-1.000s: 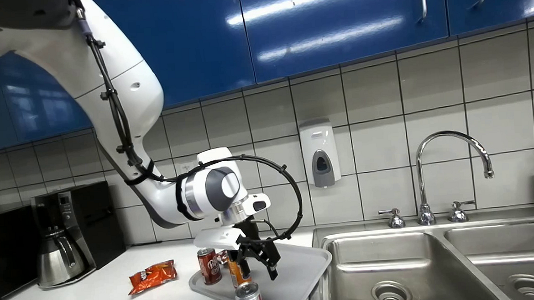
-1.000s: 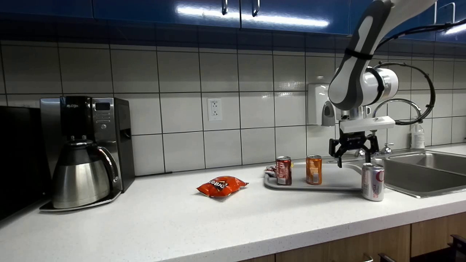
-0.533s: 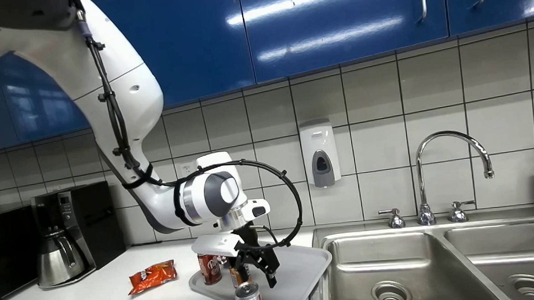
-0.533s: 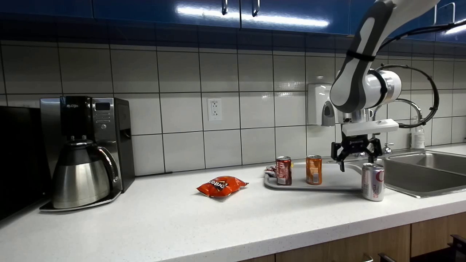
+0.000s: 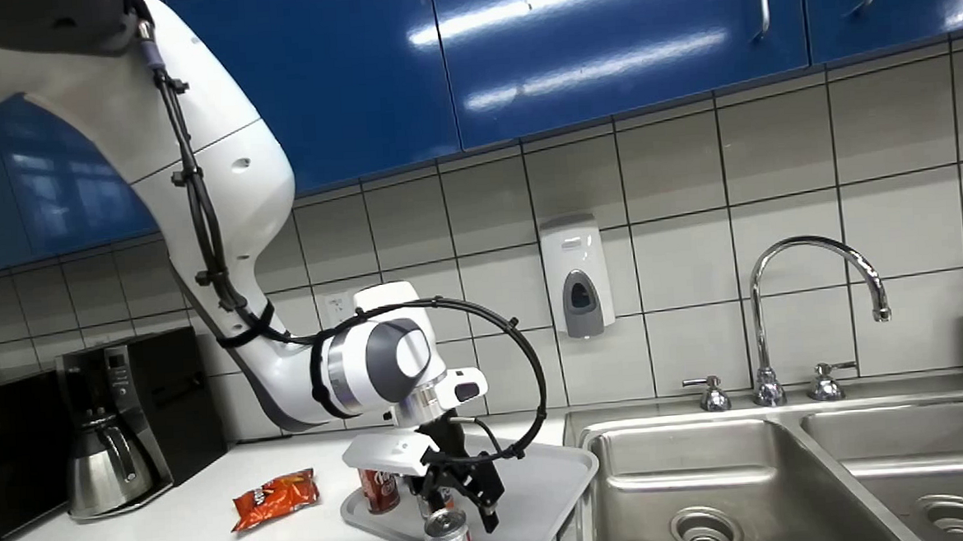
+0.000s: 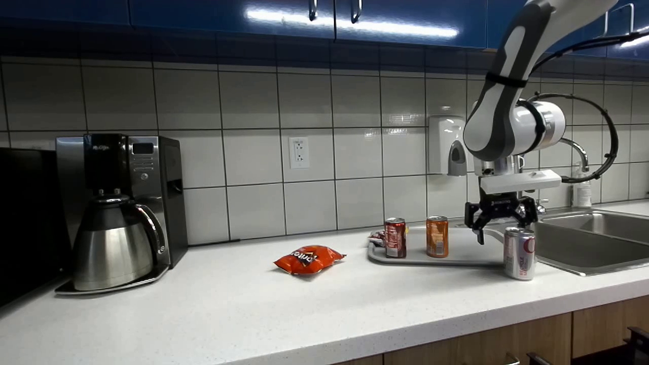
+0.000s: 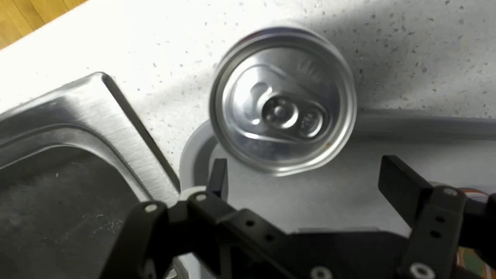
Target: Put the cans on the grey tray.
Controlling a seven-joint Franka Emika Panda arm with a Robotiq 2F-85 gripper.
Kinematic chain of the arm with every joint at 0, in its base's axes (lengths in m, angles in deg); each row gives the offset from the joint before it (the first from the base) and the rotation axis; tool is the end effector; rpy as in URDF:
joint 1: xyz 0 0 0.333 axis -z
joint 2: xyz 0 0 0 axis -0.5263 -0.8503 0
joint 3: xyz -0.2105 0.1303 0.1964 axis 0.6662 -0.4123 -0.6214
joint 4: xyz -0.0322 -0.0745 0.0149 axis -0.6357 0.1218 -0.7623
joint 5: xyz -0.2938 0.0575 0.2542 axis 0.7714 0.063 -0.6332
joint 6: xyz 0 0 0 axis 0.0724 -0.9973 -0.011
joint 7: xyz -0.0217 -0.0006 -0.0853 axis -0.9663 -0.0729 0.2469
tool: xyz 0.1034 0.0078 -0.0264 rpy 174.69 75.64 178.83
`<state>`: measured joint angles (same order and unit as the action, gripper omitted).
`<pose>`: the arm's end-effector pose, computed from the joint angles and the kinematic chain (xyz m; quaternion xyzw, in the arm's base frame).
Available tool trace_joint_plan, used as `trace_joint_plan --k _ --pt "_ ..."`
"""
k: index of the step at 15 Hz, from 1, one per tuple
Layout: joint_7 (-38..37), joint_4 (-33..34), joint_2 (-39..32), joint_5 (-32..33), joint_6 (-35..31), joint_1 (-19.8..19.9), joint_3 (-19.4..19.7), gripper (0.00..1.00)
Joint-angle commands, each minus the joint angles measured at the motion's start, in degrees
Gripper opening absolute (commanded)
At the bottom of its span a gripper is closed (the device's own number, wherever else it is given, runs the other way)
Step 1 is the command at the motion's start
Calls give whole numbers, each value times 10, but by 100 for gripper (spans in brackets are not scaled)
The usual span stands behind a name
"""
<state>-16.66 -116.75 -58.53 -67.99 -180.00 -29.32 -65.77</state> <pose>0.4559 -0.1016 0.2352 0.9840 -0.1651 0.0292 0.0605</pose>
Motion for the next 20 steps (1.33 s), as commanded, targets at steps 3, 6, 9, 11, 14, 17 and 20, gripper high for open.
trace_joint_plan --k 3,6,9,11,14,17,20 --pt "10 -26 20 5 -20 11 3 100" --pt "10 -33 23 7 -27 10 3 100" --pt "8 -39 28 10 -32 9 5 100" --pt "7 -44 33 12 -34 10 5 100" --pt "7 -54 46 16 -35 11 6 100" --pt "9 -64 60 16 -32 13 4 100" --pt "9 -76 73 16 -31 16 2 100"
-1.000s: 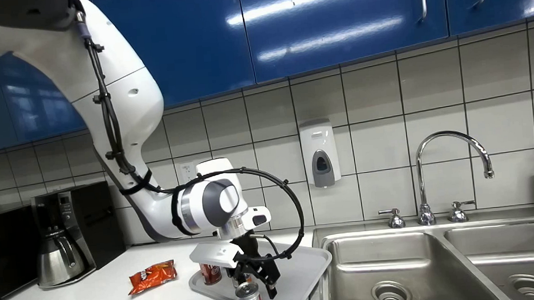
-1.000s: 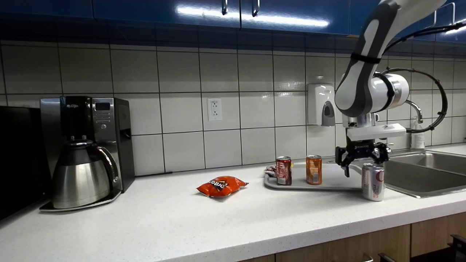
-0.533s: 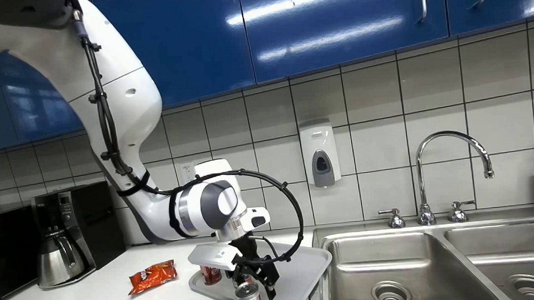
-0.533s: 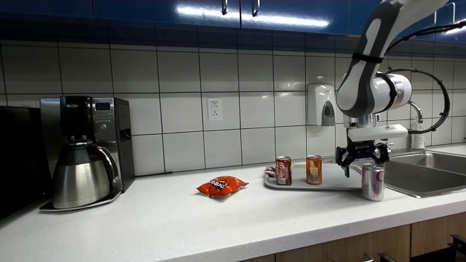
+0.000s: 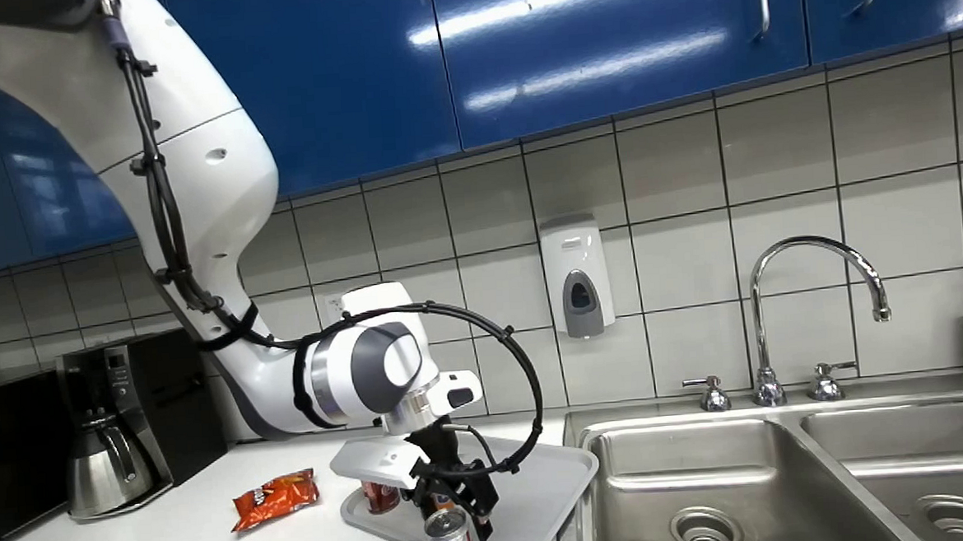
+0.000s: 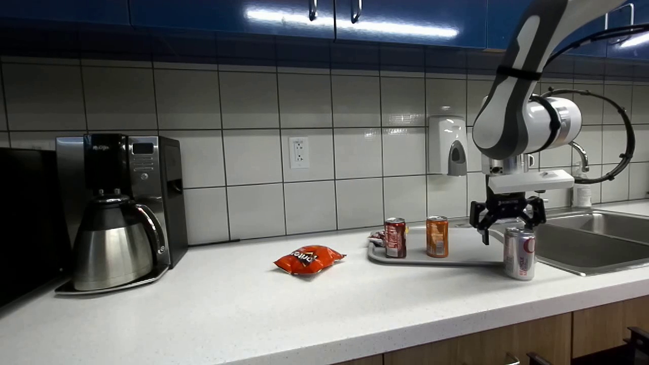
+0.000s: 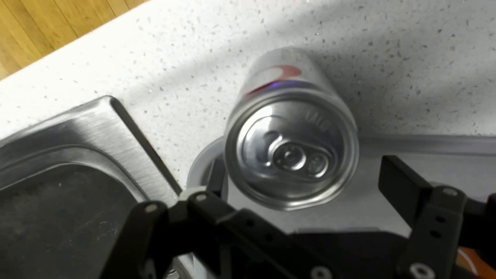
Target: Put the cans on the grey tray.
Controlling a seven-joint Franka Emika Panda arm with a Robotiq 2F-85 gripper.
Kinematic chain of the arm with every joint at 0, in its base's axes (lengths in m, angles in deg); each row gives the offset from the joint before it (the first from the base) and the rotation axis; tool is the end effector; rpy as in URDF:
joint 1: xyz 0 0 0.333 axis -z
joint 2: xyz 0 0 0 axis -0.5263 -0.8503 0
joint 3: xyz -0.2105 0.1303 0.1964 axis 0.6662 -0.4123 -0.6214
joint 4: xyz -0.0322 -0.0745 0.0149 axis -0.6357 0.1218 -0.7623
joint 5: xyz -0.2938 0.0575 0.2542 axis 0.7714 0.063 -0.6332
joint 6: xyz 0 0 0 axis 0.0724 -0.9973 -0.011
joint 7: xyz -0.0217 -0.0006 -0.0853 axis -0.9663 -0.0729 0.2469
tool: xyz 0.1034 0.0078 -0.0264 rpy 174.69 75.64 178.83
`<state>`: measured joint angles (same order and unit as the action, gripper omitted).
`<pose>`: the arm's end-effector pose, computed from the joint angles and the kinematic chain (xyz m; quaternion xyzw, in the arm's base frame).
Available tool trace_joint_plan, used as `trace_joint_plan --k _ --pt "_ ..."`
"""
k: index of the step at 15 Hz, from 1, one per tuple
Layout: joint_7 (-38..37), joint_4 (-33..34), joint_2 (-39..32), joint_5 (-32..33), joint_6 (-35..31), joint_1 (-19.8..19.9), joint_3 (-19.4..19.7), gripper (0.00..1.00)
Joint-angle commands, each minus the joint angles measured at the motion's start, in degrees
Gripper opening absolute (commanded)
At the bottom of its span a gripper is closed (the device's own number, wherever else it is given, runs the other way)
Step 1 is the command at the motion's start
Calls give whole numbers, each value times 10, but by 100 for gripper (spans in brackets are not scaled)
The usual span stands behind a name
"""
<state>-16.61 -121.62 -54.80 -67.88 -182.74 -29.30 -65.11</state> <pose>0.4324 -0.0993 0.2396 0.9834 -0.1686 0.0425 0.0514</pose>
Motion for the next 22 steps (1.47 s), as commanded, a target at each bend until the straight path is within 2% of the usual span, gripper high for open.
trace_joint_plan --k 1,18,19,20,22 --pt "8 -31 40 16 -3 17 -5 100" --pt "12 -63 70 13 3 39 -17 100" --pt "12 -63 70 13 2 40 -17 75" --pt "15 -63 69 9 2 39 -17 74" --pt "15 -64 69 10 1 39 -18 58"
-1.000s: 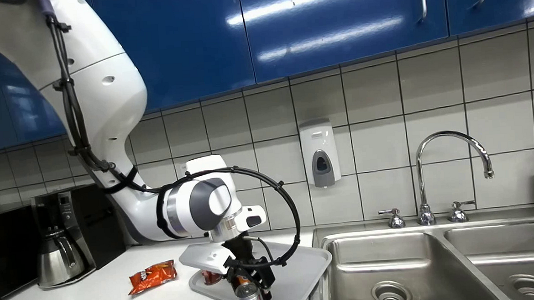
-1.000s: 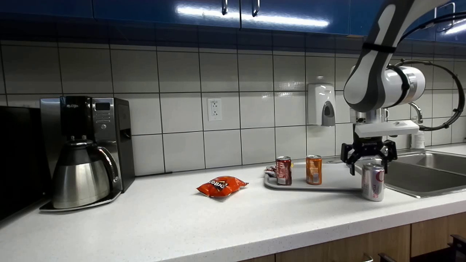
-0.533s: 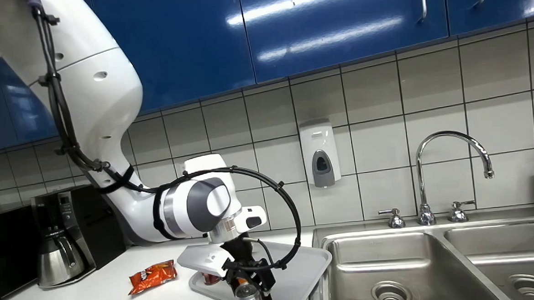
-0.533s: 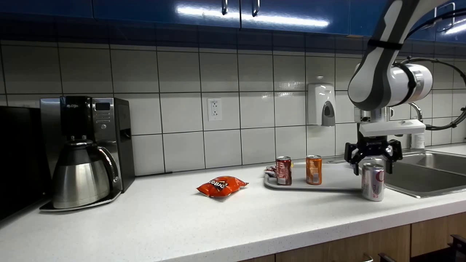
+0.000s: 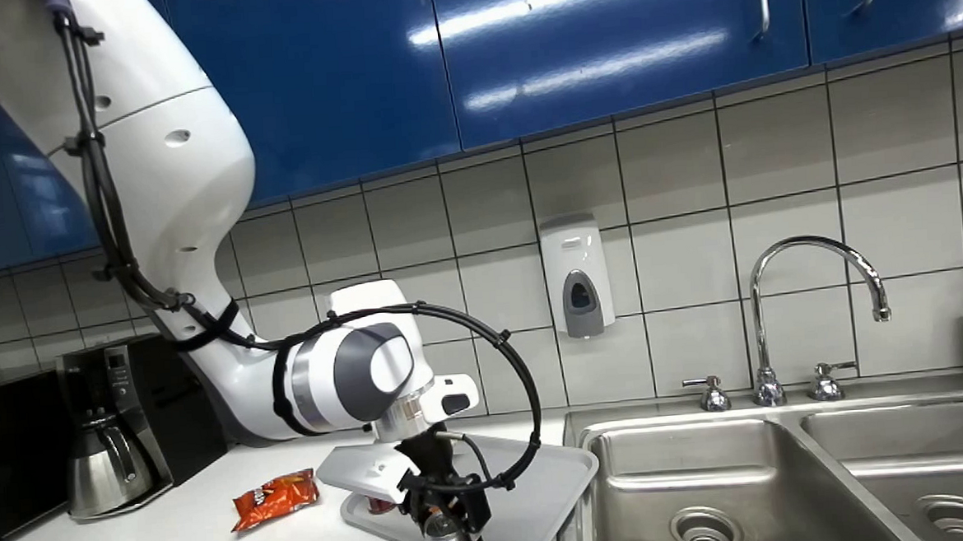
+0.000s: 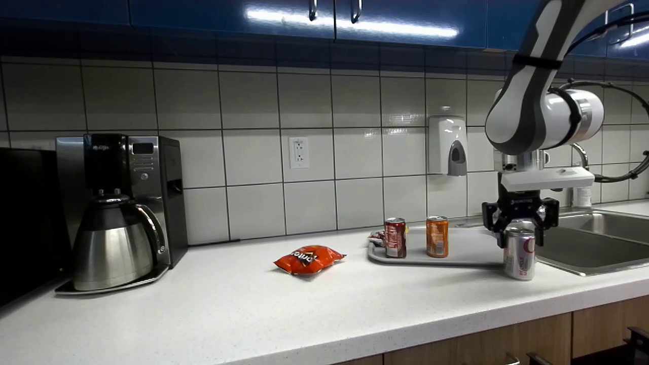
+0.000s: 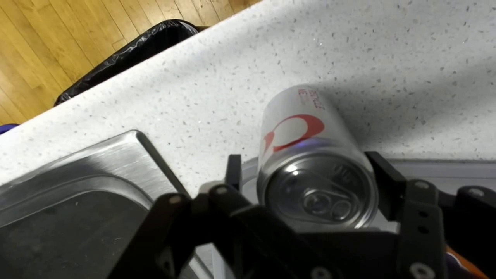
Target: Put the cans on the grey tray.
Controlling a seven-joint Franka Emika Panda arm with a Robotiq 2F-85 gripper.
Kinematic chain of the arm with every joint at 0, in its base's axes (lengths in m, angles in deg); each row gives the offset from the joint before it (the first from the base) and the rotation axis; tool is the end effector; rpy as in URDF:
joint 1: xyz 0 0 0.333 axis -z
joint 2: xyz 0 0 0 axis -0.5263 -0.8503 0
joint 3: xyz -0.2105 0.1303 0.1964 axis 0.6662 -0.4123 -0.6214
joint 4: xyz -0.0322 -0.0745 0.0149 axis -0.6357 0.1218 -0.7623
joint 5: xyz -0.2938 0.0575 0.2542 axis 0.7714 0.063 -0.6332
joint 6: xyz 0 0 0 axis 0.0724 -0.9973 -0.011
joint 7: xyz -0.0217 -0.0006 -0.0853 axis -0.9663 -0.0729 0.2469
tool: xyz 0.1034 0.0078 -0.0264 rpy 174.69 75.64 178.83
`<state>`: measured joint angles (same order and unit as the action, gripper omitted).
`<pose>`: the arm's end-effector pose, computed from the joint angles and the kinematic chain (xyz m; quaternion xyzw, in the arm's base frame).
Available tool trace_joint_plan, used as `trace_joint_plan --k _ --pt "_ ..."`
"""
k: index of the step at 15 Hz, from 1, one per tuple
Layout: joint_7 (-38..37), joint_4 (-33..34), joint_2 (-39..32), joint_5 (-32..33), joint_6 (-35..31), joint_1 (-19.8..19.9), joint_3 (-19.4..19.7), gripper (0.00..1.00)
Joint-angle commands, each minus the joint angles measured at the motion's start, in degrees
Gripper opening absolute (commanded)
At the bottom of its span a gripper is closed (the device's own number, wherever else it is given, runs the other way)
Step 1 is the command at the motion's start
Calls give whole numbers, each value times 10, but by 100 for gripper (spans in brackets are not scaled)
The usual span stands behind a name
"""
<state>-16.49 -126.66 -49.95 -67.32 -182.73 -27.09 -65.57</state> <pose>0.4025 -0.1030 0.2452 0.9820 -0.1787 0.0398 0.0456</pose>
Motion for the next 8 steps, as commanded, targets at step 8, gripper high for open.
trace_joint_plan --k 8 --pt "2 -7 27 19 4 17 -16 39"
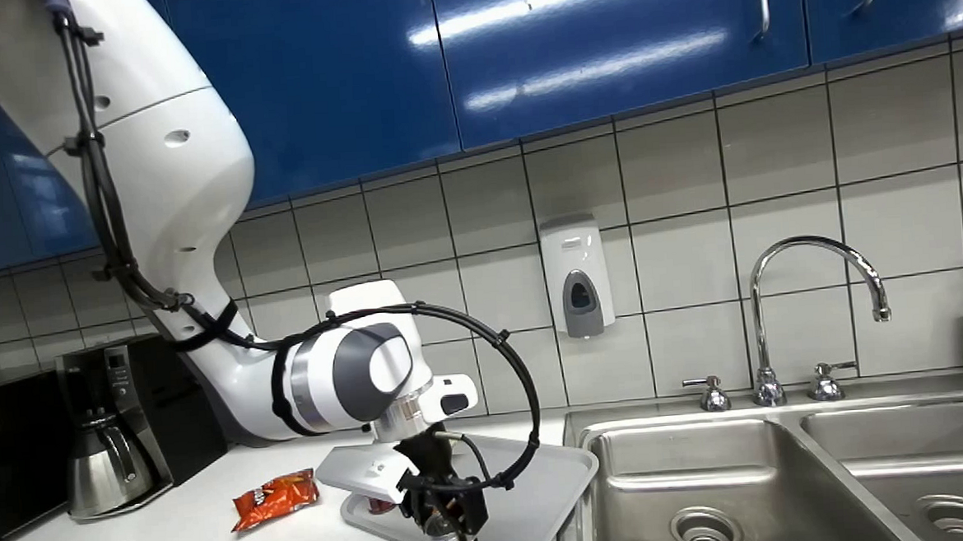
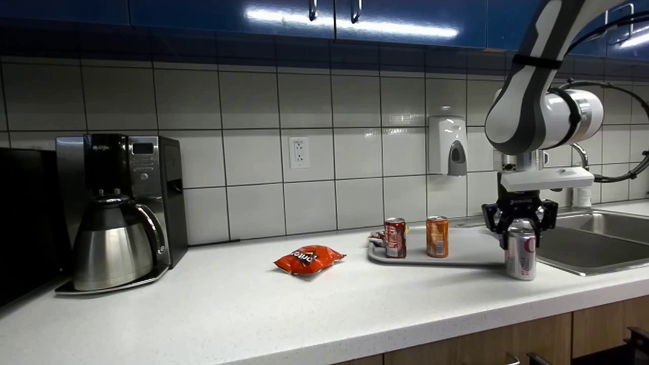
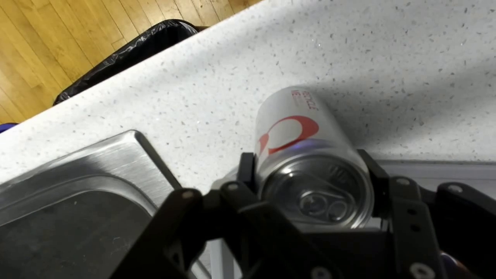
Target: Put the cans on the grey tray.
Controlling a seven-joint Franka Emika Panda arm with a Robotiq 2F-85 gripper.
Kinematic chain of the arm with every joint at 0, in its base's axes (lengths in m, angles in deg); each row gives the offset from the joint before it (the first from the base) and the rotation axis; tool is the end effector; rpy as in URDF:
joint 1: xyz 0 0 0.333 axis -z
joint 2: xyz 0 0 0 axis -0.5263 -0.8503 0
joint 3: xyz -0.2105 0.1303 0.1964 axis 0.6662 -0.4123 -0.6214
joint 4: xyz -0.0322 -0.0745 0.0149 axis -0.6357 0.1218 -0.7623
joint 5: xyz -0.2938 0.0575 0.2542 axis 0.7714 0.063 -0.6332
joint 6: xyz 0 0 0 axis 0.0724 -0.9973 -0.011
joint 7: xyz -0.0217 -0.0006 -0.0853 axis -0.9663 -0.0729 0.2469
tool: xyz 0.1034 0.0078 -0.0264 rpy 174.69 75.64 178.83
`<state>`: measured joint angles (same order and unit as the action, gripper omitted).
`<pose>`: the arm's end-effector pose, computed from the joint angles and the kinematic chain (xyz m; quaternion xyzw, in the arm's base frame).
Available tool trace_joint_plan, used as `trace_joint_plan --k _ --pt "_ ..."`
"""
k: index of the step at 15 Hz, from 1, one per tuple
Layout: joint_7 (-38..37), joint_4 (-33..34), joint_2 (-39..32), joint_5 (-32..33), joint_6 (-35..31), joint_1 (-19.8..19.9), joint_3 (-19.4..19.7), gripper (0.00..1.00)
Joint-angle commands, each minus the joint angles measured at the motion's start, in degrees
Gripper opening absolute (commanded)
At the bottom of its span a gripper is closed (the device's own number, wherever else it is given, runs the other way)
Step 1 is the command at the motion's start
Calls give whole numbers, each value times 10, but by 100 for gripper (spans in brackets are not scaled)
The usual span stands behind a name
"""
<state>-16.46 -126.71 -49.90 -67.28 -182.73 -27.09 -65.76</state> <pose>0.4025 -0.1016 0.2452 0.9824 -0.1765 0.0399 0.0457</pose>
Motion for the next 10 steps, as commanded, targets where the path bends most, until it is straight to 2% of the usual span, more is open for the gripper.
trace_joint_plan --k 1,10 --pt "0 -5 29 20 5 17 -15 39" --pt "-7 9 49 39 6 21 -30 39"
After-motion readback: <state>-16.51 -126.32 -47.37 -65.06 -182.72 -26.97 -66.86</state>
